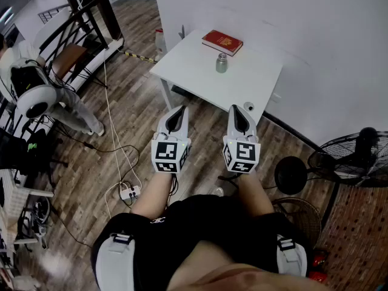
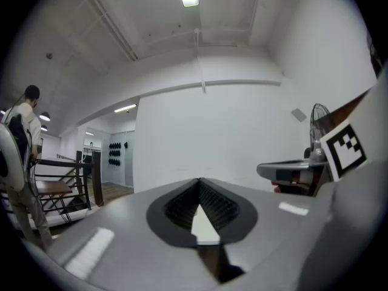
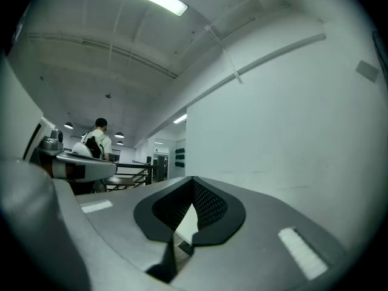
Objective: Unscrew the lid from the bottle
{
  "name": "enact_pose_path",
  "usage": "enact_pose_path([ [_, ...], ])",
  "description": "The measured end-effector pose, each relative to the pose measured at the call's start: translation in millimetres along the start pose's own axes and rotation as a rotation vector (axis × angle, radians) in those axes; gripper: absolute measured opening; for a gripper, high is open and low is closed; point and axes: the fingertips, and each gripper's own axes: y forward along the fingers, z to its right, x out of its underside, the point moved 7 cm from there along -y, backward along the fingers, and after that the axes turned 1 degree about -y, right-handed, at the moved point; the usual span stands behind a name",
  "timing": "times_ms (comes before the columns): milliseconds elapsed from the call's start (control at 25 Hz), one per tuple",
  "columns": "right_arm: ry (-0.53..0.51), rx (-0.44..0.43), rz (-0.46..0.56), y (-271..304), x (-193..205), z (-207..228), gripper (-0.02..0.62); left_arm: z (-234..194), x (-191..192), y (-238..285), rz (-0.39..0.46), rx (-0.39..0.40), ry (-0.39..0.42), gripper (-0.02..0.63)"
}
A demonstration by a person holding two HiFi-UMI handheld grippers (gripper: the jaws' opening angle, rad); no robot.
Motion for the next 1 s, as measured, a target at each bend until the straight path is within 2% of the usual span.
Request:
enact_pose_path([
  [160, 0.016, -0.002, 0.004, 5.1, 0.5, 7.5, 0.0, -1.3, 5.5, 8.5, -0.011, -0.024, 0.009, 0.054],
  [360, 0.021, -0.006, 0.008, 12.4, 5.2, 14.3, 0.002, -5.6, 10.2, 18.3, -0.021, -0.053, -0.039, 0.055],
  [520, 0.021, -0.006, 0.006, 21.7, 5.8, 24.7, 0.002, -6.5, 7.4, 27.3, -0.02, -0.075, -0.042, 0.055],
  [680, 0.02, -0.008, 0.001, 28.6, 6.2, 40.8, 0.002, 2.2, 5.8, 38.2, -0.016, -0.082, -0.043, 0.055],
  [1000, 0.009, -0.064, -0.009, 45.7, 10.8, 69.1, 0.002, 24.4, 15.8, 65.5, -0.038, -0.084, -0.052, 0.055],
])
